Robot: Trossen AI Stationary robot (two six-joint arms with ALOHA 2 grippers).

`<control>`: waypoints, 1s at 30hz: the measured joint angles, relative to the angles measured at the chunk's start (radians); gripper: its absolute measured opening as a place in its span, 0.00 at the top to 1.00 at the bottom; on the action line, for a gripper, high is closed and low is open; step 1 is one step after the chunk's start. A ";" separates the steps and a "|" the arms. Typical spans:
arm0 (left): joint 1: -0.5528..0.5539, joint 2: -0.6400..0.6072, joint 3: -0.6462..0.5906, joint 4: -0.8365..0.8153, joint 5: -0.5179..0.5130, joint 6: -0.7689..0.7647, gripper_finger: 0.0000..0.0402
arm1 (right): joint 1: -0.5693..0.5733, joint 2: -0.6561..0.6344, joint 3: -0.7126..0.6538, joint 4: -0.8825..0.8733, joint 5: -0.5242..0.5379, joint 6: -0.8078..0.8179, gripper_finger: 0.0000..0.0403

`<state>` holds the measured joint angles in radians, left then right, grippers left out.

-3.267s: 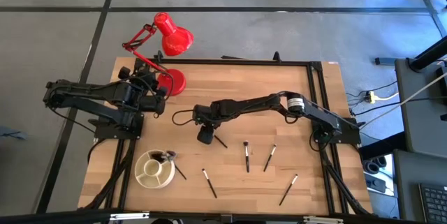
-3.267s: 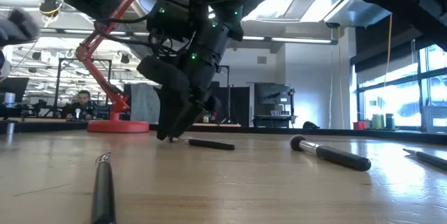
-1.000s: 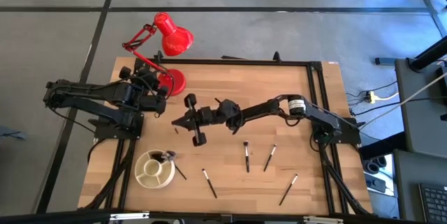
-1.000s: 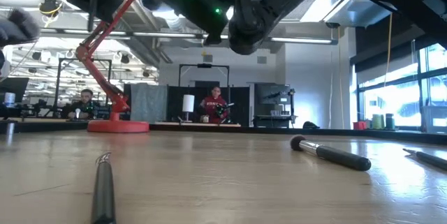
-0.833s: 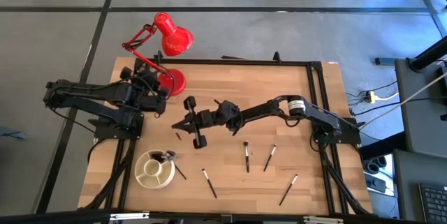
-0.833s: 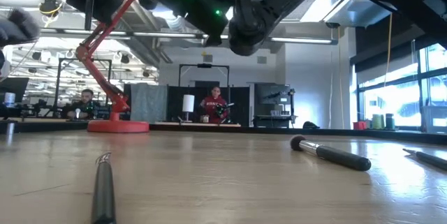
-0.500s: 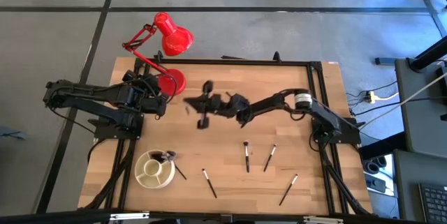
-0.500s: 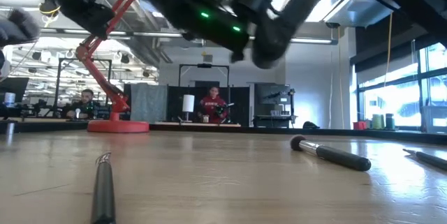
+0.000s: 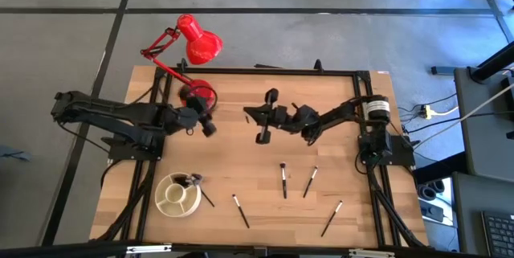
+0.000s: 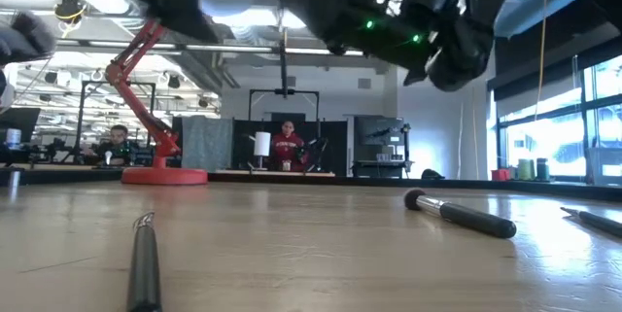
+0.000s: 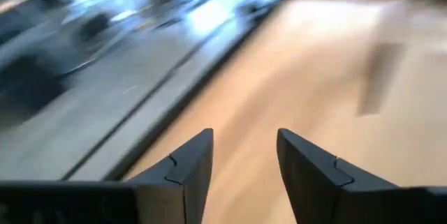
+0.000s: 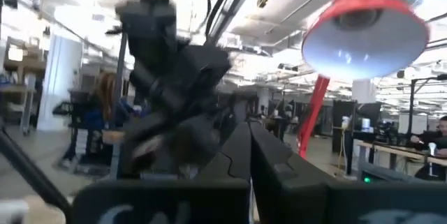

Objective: Put items in baskets/containers
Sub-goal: Put the black eyeshadow brush into the white organizer bin

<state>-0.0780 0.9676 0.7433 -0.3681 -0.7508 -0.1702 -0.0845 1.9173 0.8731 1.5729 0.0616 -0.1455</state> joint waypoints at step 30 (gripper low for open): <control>-0.047 0.934 0.067 1.451 0.513 0.207 0.44 | 0.124 -0.380 -0.471 -0.017 -0.143 0.144 1.00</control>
<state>-0.1254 1.9019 0.8101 1.0828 -0.2382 0.0368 0.0391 1.5372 0.4017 1.5558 -0.0816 -0.0011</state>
